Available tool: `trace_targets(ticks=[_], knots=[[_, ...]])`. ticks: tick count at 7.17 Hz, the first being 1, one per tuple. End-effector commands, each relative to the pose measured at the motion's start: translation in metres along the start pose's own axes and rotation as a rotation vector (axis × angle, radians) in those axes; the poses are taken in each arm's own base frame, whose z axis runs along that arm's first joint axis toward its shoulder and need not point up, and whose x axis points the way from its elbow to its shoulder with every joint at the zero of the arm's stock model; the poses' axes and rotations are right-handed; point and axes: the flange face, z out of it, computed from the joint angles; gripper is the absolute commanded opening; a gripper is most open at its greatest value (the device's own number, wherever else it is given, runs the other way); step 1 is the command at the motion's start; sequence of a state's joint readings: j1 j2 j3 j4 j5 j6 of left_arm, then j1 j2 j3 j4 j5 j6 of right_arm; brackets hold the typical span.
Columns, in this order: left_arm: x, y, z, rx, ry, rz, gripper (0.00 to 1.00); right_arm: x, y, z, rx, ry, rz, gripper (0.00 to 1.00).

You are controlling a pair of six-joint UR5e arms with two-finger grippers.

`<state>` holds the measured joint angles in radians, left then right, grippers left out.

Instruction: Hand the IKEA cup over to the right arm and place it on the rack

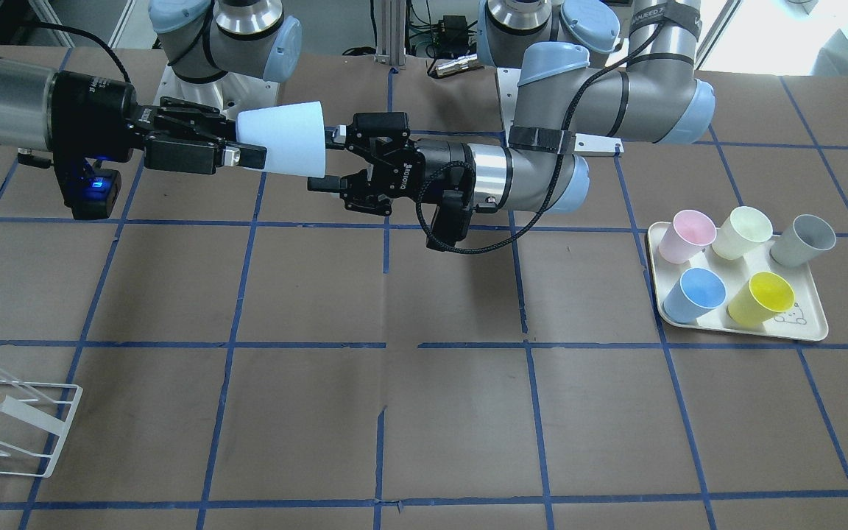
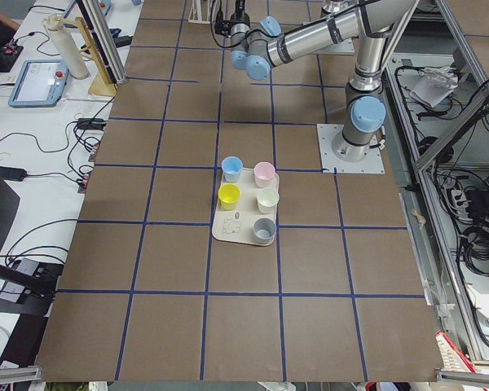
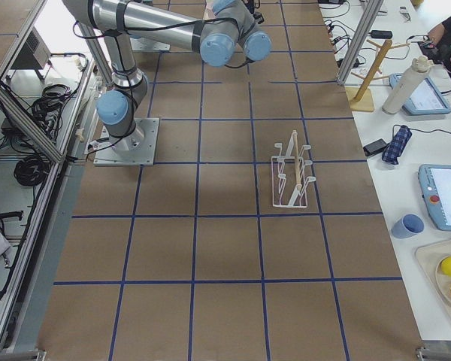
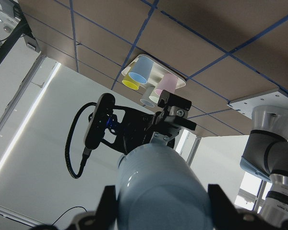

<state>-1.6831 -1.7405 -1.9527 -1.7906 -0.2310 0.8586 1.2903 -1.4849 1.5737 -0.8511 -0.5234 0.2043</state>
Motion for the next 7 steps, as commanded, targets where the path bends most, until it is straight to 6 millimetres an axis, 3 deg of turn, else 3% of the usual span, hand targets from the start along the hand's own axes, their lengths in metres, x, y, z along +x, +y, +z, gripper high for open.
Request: trace_targets(ticks=[1,3,4,7], knots=[[0.022,-0.015,-0.016,0.017,-0.006,-0.084,1.00,-0.008,0.002,-0.013,0.047,0.009,-0.051,0.48],[-0.001,-0.032,-0.074,-0.065,-0.232,-0.116,1.00,-0.006,-0.004,-0.037,0.141,0.081,-0.108,0.46],[0.002,-0.041,-0.093,-0.112,-0.329,-0.104,1.00,-0.004,-0.009,-0.041,0.195,0.150,-0.145,0.44],[0.044,-0.067,-0.111,-0.307,-0.708,-0.059,1.00,-0.012,-0.026,-0.071,0.481,0.367,-0.324,0.43]])
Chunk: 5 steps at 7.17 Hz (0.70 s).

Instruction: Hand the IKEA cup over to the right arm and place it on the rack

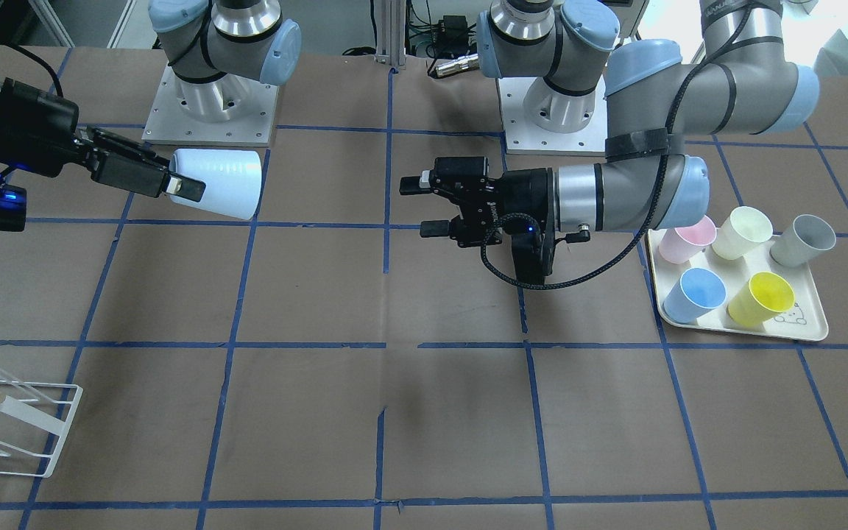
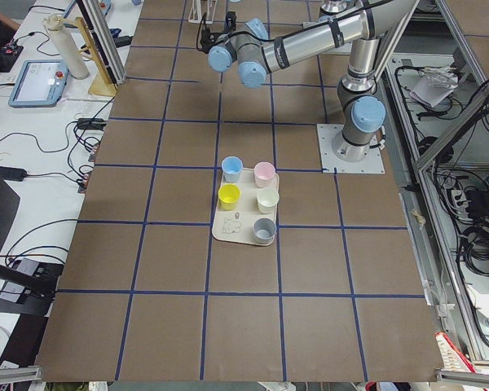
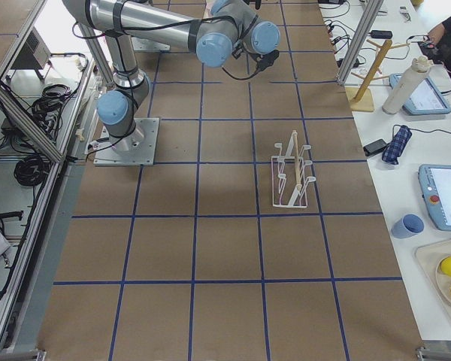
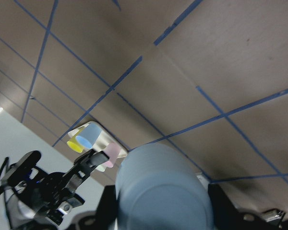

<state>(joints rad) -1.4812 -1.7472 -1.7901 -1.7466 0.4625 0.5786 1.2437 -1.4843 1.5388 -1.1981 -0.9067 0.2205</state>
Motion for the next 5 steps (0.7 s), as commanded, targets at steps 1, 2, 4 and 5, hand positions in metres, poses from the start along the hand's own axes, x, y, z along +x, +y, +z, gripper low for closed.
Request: trace_targets(ticks=[1,2,4,5], knots=[[-0.003,-0.009,-0.038,-0.120,-0.431,0.045,1.00,0.007,-0.036,-0.018,0.243,0.220,-0.118,0.42],[-0.012,-0.015,-0.056,-0.112,-0.646,0.032,1.00,0.013,-0.049,-0.029,0.358,0.342,-0.168,0.42],[0.014,-0.019,-0.097,-0.061,-0.956,-0.018,1.00,0.021,-0.071,-0.046,0.465,0.547,-0.344,0.33],[0.046,-0.019,-0.113,-0.003,-1.073,-0.077,1.00,0.023,-0.088,-0.056,0.521,0.676,-0.458,0.30]])
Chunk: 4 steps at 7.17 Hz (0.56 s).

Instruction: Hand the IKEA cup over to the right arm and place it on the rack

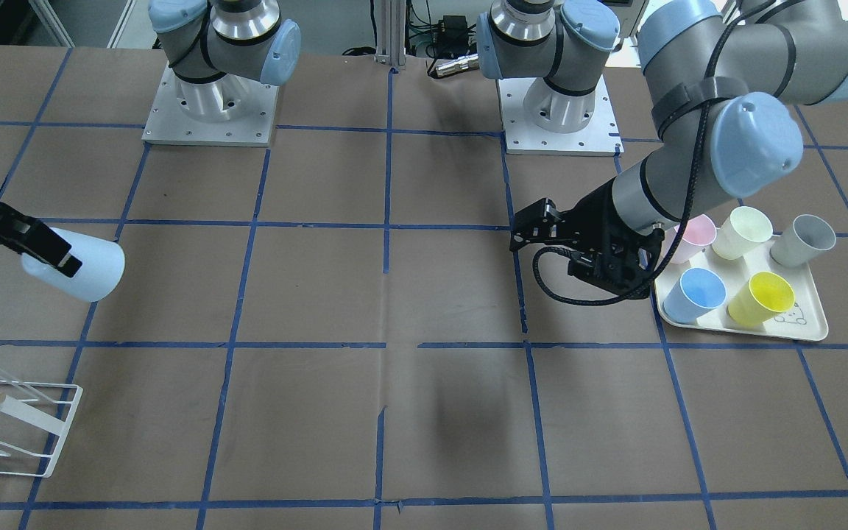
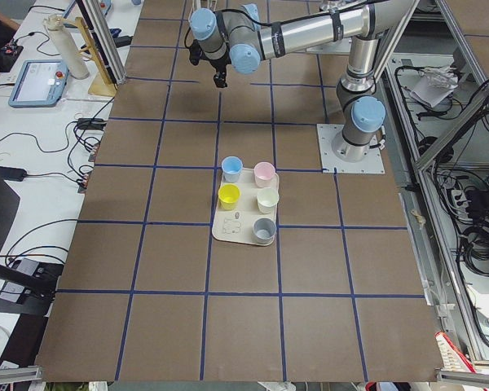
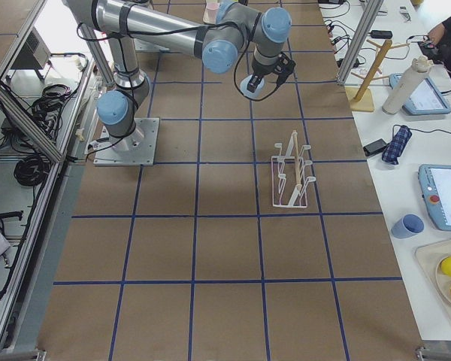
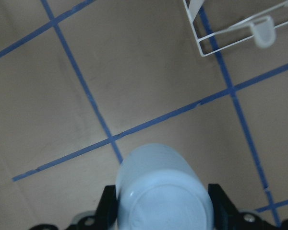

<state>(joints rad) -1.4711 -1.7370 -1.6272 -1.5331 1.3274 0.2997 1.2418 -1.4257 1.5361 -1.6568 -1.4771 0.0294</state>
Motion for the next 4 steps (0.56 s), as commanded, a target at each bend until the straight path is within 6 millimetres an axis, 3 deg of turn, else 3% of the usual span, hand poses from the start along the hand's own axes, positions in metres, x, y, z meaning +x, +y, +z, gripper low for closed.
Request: trace_targets(ticks=[1,2,3,4], knots=[[0.010,0.011,-0.066,0.065,-0.203,-0.178,1.00,0.018,-0.033,0.009,0.115,0.173,-0.205,0.28],[0.023,0.017,-0.076,0.100,-0.205,-0.264,1.00,0.037,-0.040,0.013,0.104,0.186,-0.180,0.25],[0.042,0.025,-0.082,0.124,-0.255,-0.265,1.00,0.060,-0.046,0.016,0.088,0.193,-0.163,0.20],[0.058,0.033,-0.094,0.153,-0.310,-0.236,1.00,0.071,-0.051,0.020,0.086,0.191,-0.154,0.19]])
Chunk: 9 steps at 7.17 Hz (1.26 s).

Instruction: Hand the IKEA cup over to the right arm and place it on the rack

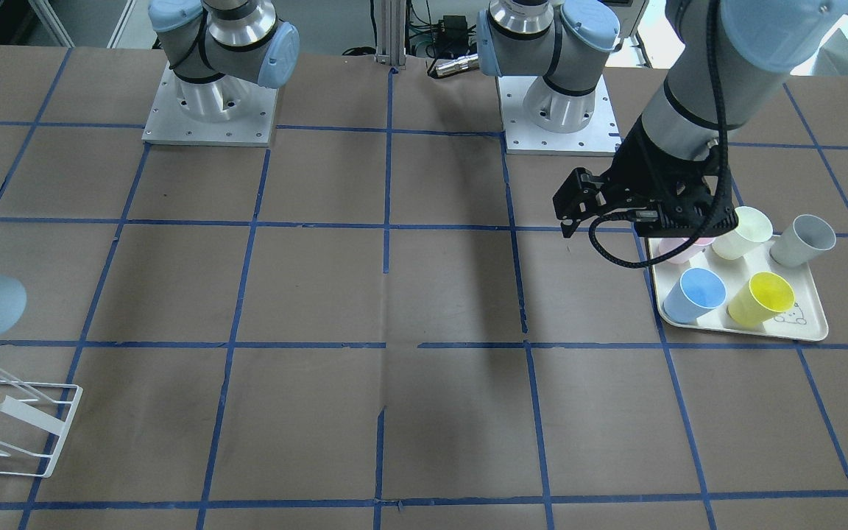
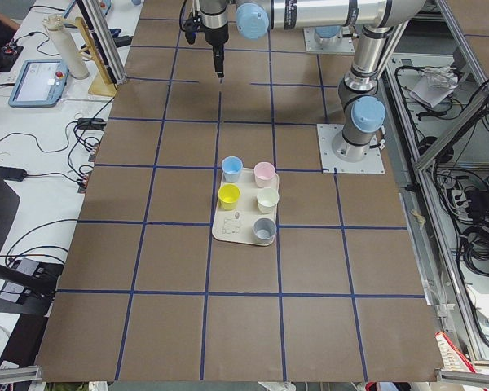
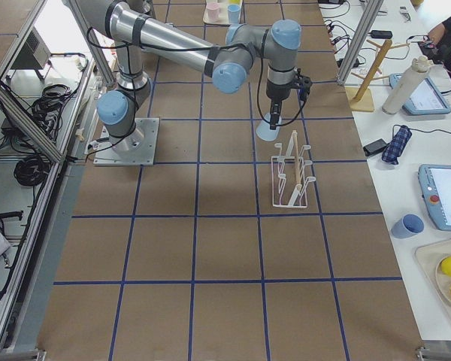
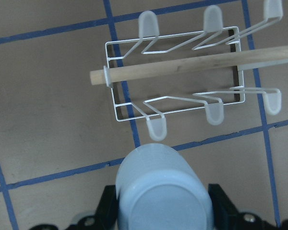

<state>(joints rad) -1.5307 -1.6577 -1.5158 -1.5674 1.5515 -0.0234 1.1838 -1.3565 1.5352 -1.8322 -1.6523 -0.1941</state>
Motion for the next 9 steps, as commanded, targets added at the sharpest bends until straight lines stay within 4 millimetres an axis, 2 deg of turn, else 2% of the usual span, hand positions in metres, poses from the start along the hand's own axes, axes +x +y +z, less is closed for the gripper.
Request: trace_targets(ticks=[1,2,3,4,9], knots=[[0.017,0.021,-0.028,0.062,-0.043,0.020,1.00,0.019,-0.008,0.016,-0.002,0.000,0.014,0.19],[0.022,0.027,-0.026,0.048,0.000,0.032,1.00,0.019,-0.011,0.018,0.009,0.000,0.015,0.19],[0.014,0.025,-0.032,0.045,0.000,0.161,1.00,0.017,-0.016,0.019,0.035,0.003,0.012,0.18],[0.012,0.026,-0.032,0.033,0.003,0.199,1.00,0.015,-0.020,0.023,0.052,0.005,0.009,0.18],[0.012,0.028,-0.033,0.005,0.006,0.137,1.00,0.008,-0.029,0.042,0.053,-0.031,-0.002,0.18]])
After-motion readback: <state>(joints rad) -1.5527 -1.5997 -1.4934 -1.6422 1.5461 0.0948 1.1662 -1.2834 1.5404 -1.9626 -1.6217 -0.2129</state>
